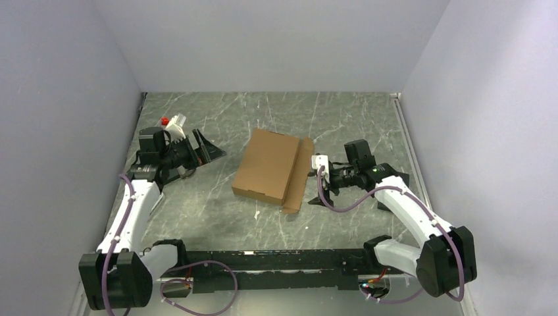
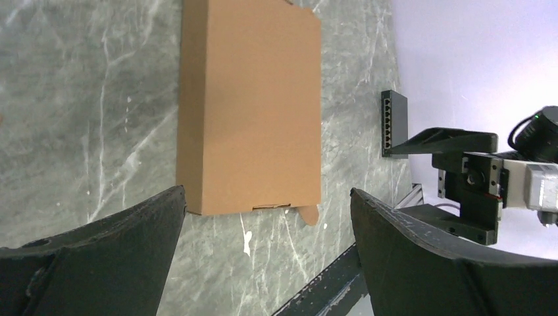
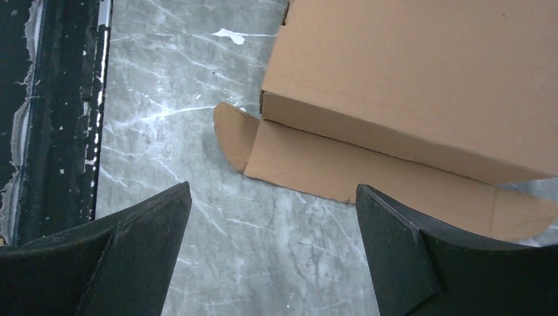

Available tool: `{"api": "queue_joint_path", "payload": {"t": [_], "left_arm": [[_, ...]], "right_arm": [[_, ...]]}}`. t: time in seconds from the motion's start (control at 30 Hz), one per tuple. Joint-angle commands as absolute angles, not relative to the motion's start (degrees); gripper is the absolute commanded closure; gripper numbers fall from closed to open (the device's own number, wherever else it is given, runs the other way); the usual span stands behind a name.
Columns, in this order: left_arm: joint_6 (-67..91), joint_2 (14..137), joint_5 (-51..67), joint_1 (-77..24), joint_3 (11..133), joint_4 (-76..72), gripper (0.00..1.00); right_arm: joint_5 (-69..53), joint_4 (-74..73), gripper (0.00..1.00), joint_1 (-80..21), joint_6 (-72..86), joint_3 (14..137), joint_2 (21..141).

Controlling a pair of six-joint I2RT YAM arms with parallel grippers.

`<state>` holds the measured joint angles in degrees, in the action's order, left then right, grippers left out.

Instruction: Fold the paper box

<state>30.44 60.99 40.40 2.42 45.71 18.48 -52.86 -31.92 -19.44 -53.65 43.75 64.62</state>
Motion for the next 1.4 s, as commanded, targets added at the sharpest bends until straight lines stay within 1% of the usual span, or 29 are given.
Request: {"api": "queue_joint_path", "payload": {"t": [0.0, 0.1, 0.27, 0.4, 0.5, 0.8, 1.13, 1.37], "left_arm": [[26.13, 59.14, 42.58, 2.42, 49.34, 19.95, 0.0], [25.49, 58.99, 39.19, 2.43, 48.68, 20.03, 0.0], [20.03, 58.31, 37.76, 2.41, 48.27, 23.32, 0.01], [18.96, 56.26, 36.34, 2.44, 47.45, 23.79, 0.0], [19.12, 56.19, 36.8, 2.45, 47.31, 23.75, 0.01], [20.36, 57.49, 40.26, 3.37, 47.1, 22.86, 0.01], [20.8, 57.02, 41.0, 3.93, 46.76, 22.28, 0.02], [21.31, 58.33, 42.27, 4.11, 46.41, 21.64, 0.04]], "right_arm": [[-51.82, -30.96, 0.01, -22.19, -55.58, 41.36, 62.66], [-49.25, -29.89, 0.03, -24.31, -57.59, 38.82, 62.12], [-43.86, -27.04, 0.07, -29.51, -59.05, 36.87, 64.3], [-38.99, -25.83, 0.12, -35.2, -60.14, 37.39, 67.68], [-36.81, -25.25, 0.15, -36.97, -59.82, 37.84, 68.73], [-36.91, -27.19, 0.16, -37.9, -60.66, 38.64, 69.59], [-36.83, -29.08, 0.16, -37.92, -61.12, 40.0, 70.65], [-35.79, -27.06, 0.21, -38.09, -59.47, 39.35, 70.8]]}}
